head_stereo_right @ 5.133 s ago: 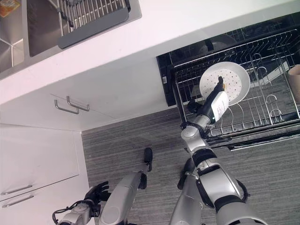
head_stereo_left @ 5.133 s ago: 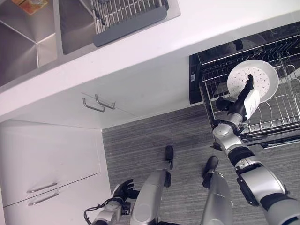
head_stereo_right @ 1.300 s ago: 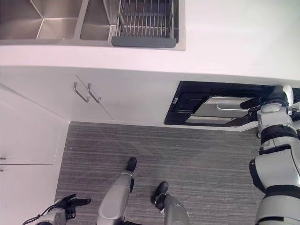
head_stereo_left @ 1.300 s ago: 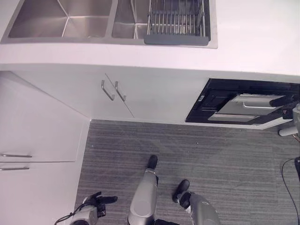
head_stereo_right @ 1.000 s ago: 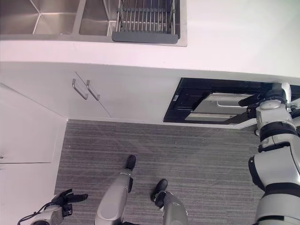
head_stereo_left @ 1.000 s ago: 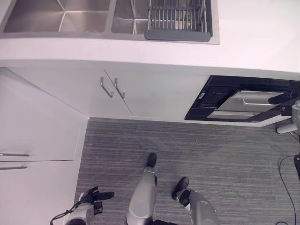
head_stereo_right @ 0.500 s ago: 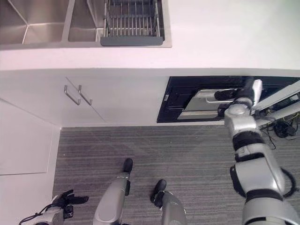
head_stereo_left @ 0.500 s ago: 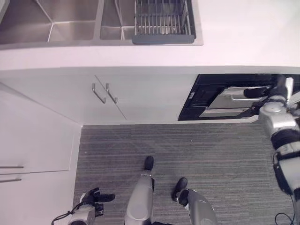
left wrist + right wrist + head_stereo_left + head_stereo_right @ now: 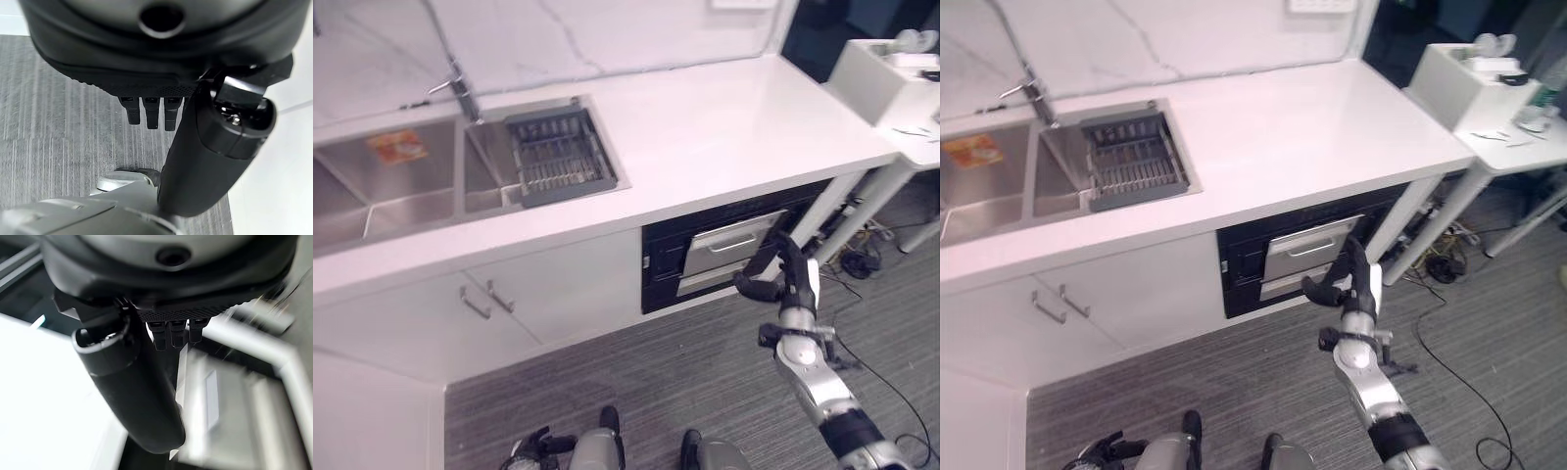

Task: Place the dishes in the dishwasher.

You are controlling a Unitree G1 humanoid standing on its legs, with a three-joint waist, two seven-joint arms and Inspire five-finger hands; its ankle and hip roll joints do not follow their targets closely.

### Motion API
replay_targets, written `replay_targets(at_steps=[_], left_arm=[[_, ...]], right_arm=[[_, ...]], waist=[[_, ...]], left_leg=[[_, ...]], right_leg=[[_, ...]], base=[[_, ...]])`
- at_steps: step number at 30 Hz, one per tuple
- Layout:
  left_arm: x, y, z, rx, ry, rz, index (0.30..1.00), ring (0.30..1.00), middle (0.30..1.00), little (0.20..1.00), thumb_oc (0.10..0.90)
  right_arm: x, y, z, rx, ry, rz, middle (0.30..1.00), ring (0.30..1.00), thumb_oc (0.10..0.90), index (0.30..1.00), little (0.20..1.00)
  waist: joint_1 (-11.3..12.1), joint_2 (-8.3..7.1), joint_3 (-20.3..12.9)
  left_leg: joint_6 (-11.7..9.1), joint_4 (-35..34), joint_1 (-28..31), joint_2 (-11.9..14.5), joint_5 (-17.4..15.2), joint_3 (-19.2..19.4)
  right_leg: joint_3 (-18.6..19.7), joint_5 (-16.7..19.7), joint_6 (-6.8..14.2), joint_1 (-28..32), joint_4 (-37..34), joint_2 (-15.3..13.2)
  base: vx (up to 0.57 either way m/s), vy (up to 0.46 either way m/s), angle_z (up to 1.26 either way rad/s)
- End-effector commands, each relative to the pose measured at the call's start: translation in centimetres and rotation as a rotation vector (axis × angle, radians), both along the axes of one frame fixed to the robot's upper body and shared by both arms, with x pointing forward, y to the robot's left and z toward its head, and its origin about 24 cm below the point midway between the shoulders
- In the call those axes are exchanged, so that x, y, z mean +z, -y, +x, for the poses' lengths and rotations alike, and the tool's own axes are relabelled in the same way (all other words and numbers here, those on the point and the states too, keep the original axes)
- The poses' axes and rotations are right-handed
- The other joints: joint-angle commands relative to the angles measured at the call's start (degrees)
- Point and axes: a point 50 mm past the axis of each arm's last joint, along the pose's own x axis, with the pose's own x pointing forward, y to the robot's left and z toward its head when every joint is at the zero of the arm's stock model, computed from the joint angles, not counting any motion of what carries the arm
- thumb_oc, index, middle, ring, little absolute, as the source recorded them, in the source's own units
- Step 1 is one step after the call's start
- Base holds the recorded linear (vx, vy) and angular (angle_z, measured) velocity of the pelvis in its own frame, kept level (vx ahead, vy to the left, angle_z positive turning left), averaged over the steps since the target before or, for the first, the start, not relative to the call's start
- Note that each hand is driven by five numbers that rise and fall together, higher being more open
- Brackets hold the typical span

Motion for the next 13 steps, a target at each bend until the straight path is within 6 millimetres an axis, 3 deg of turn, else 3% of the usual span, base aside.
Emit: replay_targets(at_steps=[1,2,4,6,10,11,12,13], left_arm=[[-0.2,1.2,-0.6,-0.11,0.029,-0.066,0.9,0.9,0.9,0.9,0.8],[-0.2,1.9,-0.4,-0.148,0.055,-0.1,0.9,0.9,0.9,0.9,0.8],[-0.2,2.3,-0.2,-0.172,0.072,-0.116,0.9,0.9,0.9,0.9,0.8],[0.0,2.8,0.1,-0.21,0.115,-0.14,0.9,0.9,0.9,0.9,0.8],[0.2,2.9,0.8,-0.275,0.153,-0.136,0.9,0.9,0.9,0.9,0.8],[0.3,2.3,0.8,-0.266,0.171,-0.135,0.9,0.9,0.9,0.9,0.8],[0.7,-0.2,1.0,-0.241,0.186,-0.136,0.9,0.9,0.9,0.9,0.8],[0.8,-0.7,1.2,-0.237,0.19,-0.137,0.9,0.9,0.9,0.9,0.8]], right_arm=[[4.6,-0.6,2.5,0.11,0.225,-0.064,0.9,0.9,0.8,0.9,0.9],[2.5,-0.4,1.3,0.117,0.137,-0.05,0.9,0.9,0.8,0.9,0.9],[1.0,-0.1,0.4,0.119,0.067,-0.045,0.9,0.9,0.8,0.9,0.9],[-3.3,0.6,-2.0,0.098,-0.134,0.011,0.9,0.9,0.8,0.9,0.9],[-6.7,1.3,-4.6,0.064,-0.273,0.069,0.9,0.9,0.8,0.9,0.9],[-8.4,1.7,-6.2,0.051,-0.345,0.077,0.9,0.9,0.8,0.9,0.9],[-10.0,2.6,-7.9,0.047,-0.412,0.07,0.9,0.9,0.8,0.9,0.9],[-10.2,2.7,-8.1,0.051,-0.428,0.07,0.9,0.9,0.8,0.9,0.9]], waist=[[0.1,-0.52,-2.35],[-0.8,-0.64,-2.33],[-1.34,-0.72,-2.28],[-2.23,-0.65,-2.18],[-2.64,-0.55,-2.12],[-2.89,-0.36,-2.17],[-3.44,0.24,-2.39],[-3.64,0.47,-2.37]], left_leg=[[-3.39,5.47,0.19,3.73,-7.43,-1.6],[-3.41,5.47,0.51,3.68,-7.65,-1.45],[-3.4,5.47,0.72,3.71,-7.8,-1.29],[-3.26,5.47,1.24,3.77,-8.09,-0.96],[-3.15,5.47,1.54,3.78,-8.39,-0.87],[-3.06,5.47,1.77,3.72,-8.71,-0.78],[-3.01,5.47,1.96,3.69,-9.11,-0.43],[-2.99,5.47,1.99,3.65,-9.19,-0.36]], right_leg=[[1.2,0.94,4.91,1.49,-4.1,-0.64],[1.33,0.95,4.92,1.49,-4.1,-0.63],[1.27,0.96,4.93,1.49,-4.1,-0.69],[1.07,1.06,4.9,1.67,-4.1,-0.78],[0.75,1.18,4.94,1.79,-4.1,-0.99],[0.51,1.23,5.02,1.85,-4.1,-1.12],[0.11,1.15,5.08,1.76,-4.1,-1.48],[0.07,1.15,5.07,1.7,-4.1,-1.55]], base=[[-0.09,0.073,-0.23],[-0.08,0.065,-0.22],[-0.08,0.071,-0.13],[-0.08,0.087,-0.13],[-0.03,0.044,0.0],[-0.03,0.131,0.05],[-0.03,0.149,0.07],[-0.04,0.174,0.08]])
